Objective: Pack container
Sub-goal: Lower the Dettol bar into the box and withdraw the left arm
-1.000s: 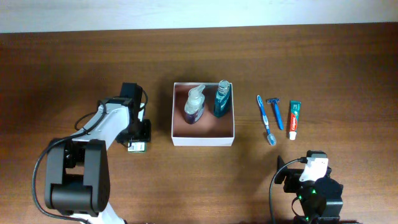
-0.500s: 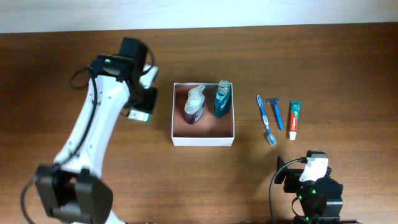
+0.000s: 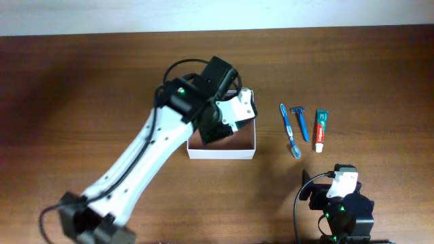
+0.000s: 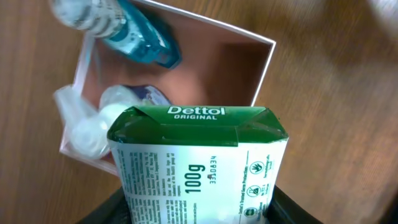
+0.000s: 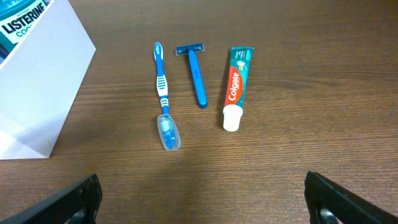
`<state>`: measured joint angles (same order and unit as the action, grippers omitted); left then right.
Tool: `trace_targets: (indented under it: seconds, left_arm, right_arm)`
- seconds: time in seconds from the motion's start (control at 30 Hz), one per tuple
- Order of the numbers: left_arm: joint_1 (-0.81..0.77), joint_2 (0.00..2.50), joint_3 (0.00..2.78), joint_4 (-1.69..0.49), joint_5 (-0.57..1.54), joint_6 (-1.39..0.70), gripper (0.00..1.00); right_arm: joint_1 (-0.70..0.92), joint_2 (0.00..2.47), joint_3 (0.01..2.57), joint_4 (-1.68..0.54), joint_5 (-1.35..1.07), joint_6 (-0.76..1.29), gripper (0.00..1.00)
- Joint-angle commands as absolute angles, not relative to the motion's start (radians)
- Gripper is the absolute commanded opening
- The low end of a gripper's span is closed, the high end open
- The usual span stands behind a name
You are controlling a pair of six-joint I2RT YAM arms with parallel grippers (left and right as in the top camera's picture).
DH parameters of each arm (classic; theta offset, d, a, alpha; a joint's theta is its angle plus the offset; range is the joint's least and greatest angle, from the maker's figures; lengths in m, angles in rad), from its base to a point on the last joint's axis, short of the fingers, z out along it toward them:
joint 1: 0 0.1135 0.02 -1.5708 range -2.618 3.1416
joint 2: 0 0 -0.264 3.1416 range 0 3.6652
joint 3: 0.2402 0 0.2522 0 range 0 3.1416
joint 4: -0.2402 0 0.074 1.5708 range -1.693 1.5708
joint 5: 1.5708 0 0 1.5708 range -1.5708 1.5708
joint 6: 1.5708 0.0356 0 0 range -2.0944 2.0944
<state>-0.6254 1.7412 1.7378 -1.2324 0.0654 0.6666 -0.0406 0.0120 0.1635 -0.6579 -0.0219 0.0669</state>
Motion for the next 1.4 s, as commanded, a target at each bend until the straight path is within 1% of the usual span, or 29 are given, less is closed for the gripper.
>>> trace_targets:
  seconds: [0.0, 0.2, 0.37, 0.4, 0.43, 0.47, 0.5, 0.53, 0.67, 0.8, 0.93, 0.97, 1.03, 1.07, 1.17, 1.27, 1.37]
  left_arm:
    - [-0.627, 1.849, 1.747, -1.208, 0.126, 0.728, 0.27]
    - [-0.639, 1.96, 1.747, -1.185, 0.138, 0.728, 0.28]
    - [-0.64, 1.996, 1.747, -1.182, 0.138, 0.728, 0.39]
    - [-0.64, 1.995, 1.748, -1.182, 0.138, 0.727, 0.52]
    - [-0.641, 1.991, 1.75, -1.182, 0.138, 0.723, 0.62]
    - [-0.641, 1.988, 1.753, -1.182, 0.135, 0.71, 0.68]
    - [-0.641, 1.987, 1.76, -1.182, 0.135, 0.692, 0.82]
    - [-0.641, 1.985, 1.766, -1.184, 0.135, 0.676, 0.99]
    - [-0.641, 1.978, 1.829, -1.219, 0.135, 0.608, 0.99]
    - [-0.64, 1.932, 1.987, -1.398, 0.123, 0.541, 0.99]
    - [-0.614, 1.856, 2.068, -1.486, -0.037, 0.357, 0.99]
    - [-0.582, 1.82, 2.069, -1.491, -0.093, 0.289, 0.99]
    - [-0.528, 1.784, 2.069, -1.509, -0.132, 0.209, 0.99]
    - [-0.45, 1.753, 2.069, -1.534, -0.155, 0.113, 1.0]
    - [-0.284, 1.728, 2.069, -1.575, -0.155, -0.041, 0.99]
    - [-0.137, 1.728, 2.068, -1.603, -0.141, -0.11, 0.99]
    - [-0.016, 1.728, 2.068, -1.621, -0.094, -0.12, 0.99]
  right_arm:
    - [-0.046, 0.006, 0.162, -0.658, -0.006, 0.06, 0.99]
    - [-0.046, 0.005, 0.162, -0.658, -0.006, 0.06, 0.99]
    - [-0.046, 0.005, 0.162, -0.658, -0.006, 0.061, 0.99]
    - [-0.046, 0.006, 0.162, -0.658, -0.006, 0.061, 0.99]
    - [-0.046, 0.006, 0.162, -0.658, -0.006, 0.06, 0.99]
    - [-0.046, 0.006, 0.162, -0.658, -0.006, 0.061, 0.99]
    - [-0.046, 0.005, 0.162, -0.658, -0.006, 0.06, 0.99]
    - [-0.046, 0.006, 0.162, -0.658, -0.006, 0.06, 0.99]
    - [-0.046, 0.006, 0.162, -0.658, -0.006, 0.06, 0.99]
    - [-0.046, 0.005, 0.162, -0.658, -0.006, 0.061, 0.99]
    - [-0.046, 0.005, 0.162, -0.658, -0.006, 0.06, 0.99]
    - [-0.046, 0.006, 0.162, -0.658, -0.006, 0.06, 0.99]
    - [-0.046, 0.006, 0.162, -0.658, -0.006, 0.06, 0.99]
    - [-0.046, 0.006, 0.162, -0.658, -0.006, 0.06, 0.99]
    - [-0.046, 0.006, 0.162, -0.658, -0.006, 0.061, 0.99]
    - [-0.046, 0.006, 0.162, -0.658, -0.006, 0.06, 0.99]
    - [-0.046, 0.006, 0.162, -0.651, -0.024, 0.061, 0.99]
